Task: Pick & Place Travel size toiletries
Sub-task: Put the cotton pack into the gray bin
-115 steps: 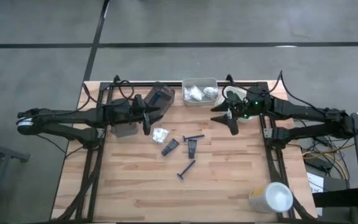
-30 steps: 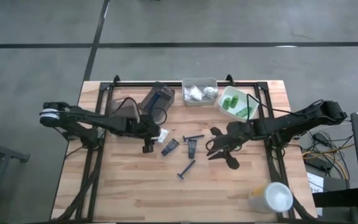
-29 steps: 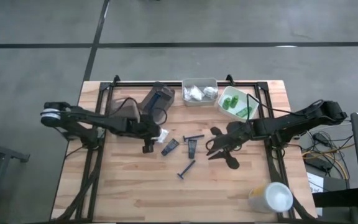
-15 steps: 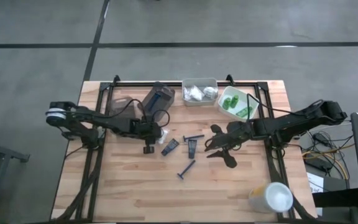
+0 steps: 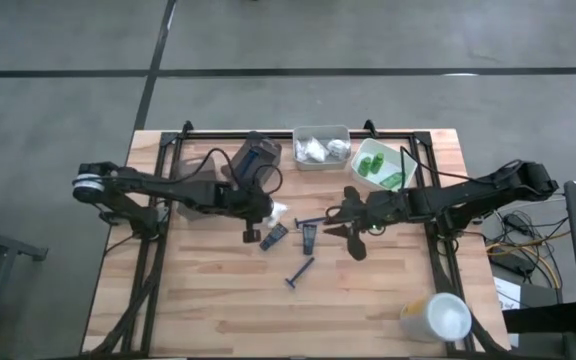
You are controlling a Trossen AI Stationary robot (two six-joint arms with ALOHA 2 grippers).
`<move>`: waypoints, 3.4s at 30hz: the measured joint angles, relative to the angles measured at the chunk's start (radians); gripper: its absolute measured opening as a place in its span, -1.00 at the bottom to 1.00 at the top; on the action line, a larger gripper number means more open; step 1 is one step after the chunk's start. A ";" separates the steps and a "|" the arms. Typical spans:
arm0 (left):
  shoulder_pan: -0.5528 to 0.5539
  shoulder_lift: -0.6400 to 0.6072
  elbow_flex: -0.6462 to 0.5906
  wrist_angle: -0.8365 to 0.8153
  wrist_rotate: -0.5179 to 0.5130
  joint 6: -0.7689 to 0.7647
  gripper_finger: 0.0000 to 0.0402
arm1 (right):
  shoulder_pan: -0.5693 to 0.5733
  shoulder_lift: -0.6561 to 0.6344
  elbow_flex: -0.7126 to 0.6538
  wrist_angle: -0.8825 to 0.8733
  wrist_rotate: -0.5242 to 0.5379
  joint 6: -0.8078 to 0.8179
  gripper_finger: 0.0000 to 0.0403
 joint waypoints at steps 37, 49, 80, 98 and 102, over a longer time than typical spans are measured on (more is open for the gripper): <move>-0.098 -0.002 0.320 -0.066 -0.296 0.385 -0.96 | -0.293 0.270 0.074 0.385 -0.139 0.684 0.02; -0.098 -0.002 0.320 -0.062 -0.299 0.353 -0.95 | -0.299 0.249 0.084 0.339 -0.137 0.648 -0.78; -0.103 -0.090 0.361 -0.253 -0.287 0.065 -0.04 | -0.394 0.161 0.085 0.124 0.001 0.515 -0.84; -0.103 -0.112 0.360 -0.399 -0.286 -0.077 -0.05 | -0.606 0.199 0.085 0.041 0.181 0.260 -0.83; -0.103 -0.112 0.360 -0.399 -0.286 -0.077 -0.05 | -0.623 0.242 0.085 0.040 0.199 0.212 -0.83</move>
